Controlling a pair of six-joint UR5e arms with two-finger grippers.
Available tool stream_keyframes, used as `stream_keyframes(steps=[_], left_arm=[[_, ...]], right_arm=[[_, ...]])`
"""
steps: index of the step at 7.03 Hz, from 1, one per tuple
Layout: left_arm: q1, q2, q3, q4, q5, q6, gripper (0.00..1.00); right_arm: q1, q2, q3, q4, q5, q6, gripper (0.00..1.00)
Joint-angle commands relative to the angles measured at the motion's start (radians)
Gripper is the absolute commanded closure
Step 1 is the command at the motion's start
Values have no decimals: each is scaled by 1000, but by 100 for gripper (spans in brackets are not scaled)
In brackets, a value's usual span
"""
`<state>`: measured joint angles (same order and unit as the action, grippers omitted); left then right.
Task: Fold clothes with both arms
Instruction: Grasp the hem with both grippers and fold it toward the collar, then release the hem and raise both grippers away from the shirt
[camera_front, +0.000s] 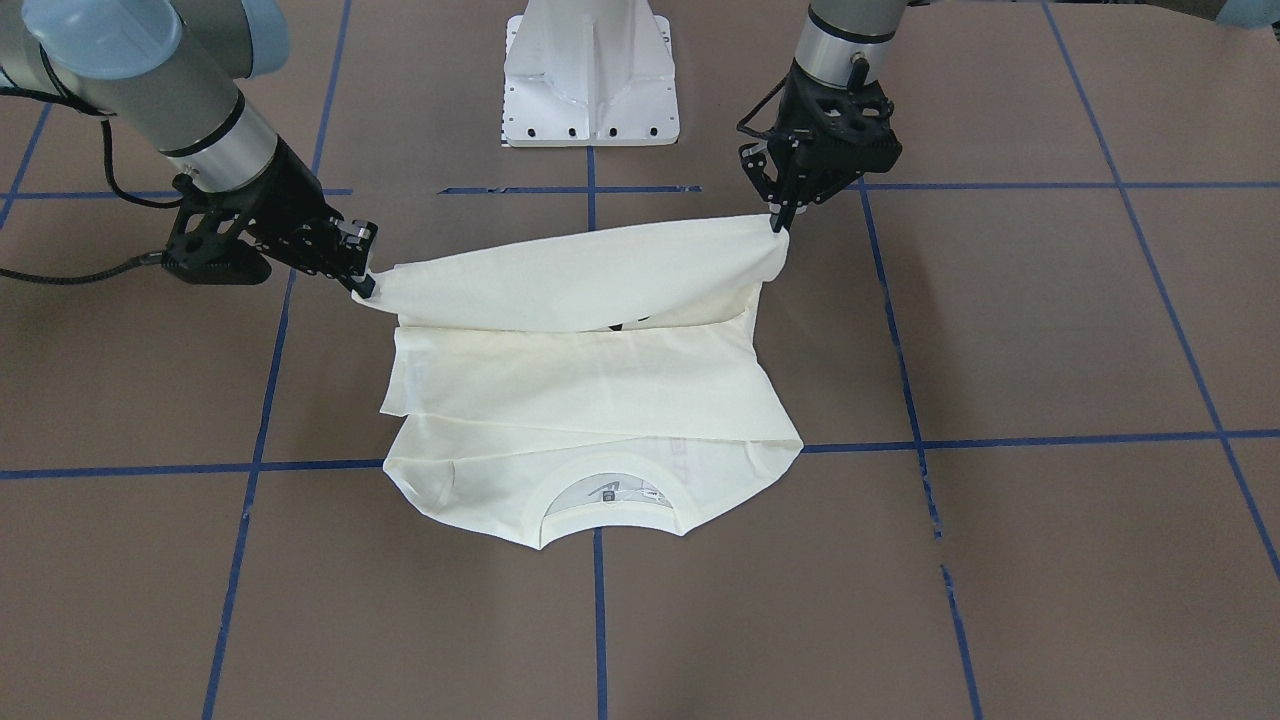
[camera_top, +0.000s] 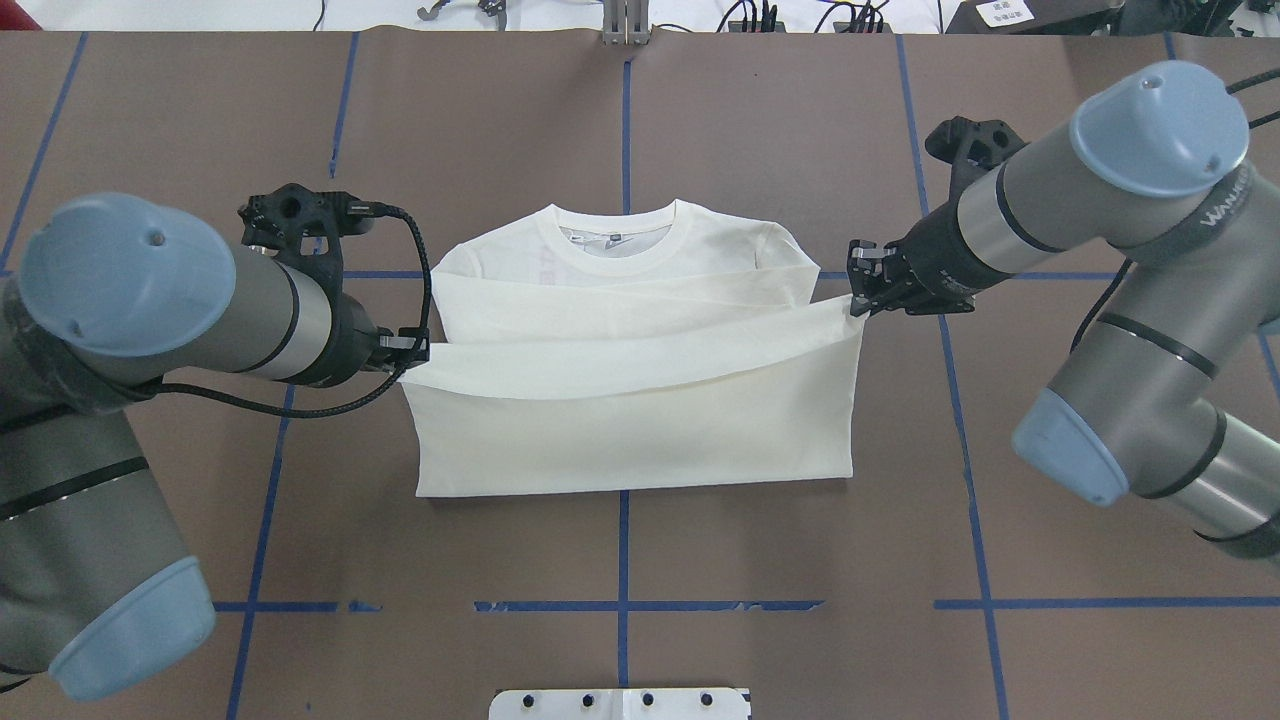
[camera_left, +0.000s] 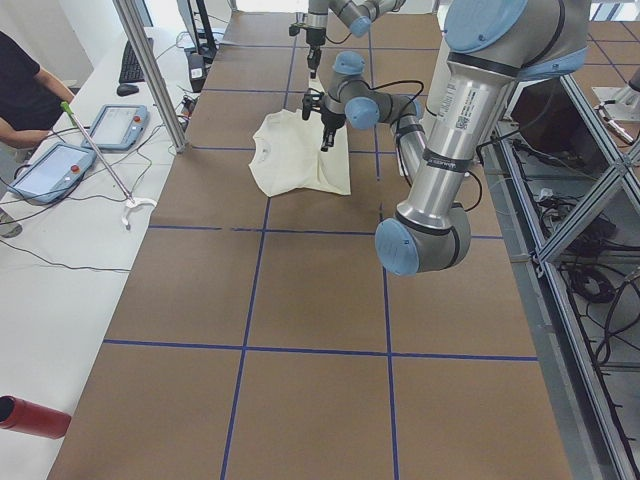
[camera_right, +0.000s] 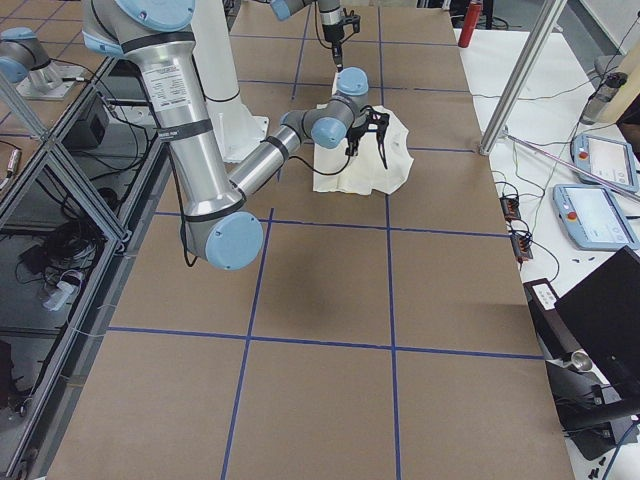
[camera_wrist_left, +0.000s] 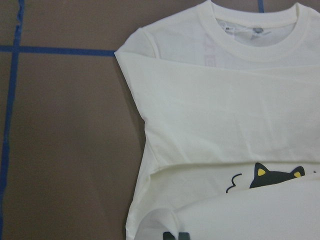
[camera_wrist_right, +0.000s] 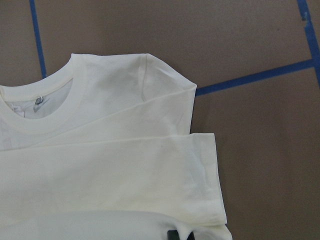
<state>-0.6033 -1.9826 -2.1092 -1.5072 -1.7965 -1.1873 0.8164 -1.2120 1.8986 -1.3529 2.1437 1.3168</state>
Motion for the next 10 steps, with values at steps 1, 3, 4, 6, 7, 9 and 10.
stream_keyframes(steps=[1,3,4,6,7,9,10], left_arm=[[-19,-51,159,-103,2,15,100],[-56,-77,288,-226,2,15,100],[-82,-126,366,-261,2,15,100],[-136,-188,545,-391,0,18,100],[-150,-188,622,-478,2,20,100],[-165,-186,656,-496,5,78,100],[-165,-182,664,-495,6,80,100]], right_arm=[[46,73,-123,0,-1,-40,100],[63,150,-240,14,-1,-42,100],[64,152,-292,81,-4,-41,100],[63,157,-374,175,-7,-38,100],[61,160,-384,176,-8,-39,100],[58,166,-401,176,-10,-39,100],[58,216,-461,176,-10,-39,100]])
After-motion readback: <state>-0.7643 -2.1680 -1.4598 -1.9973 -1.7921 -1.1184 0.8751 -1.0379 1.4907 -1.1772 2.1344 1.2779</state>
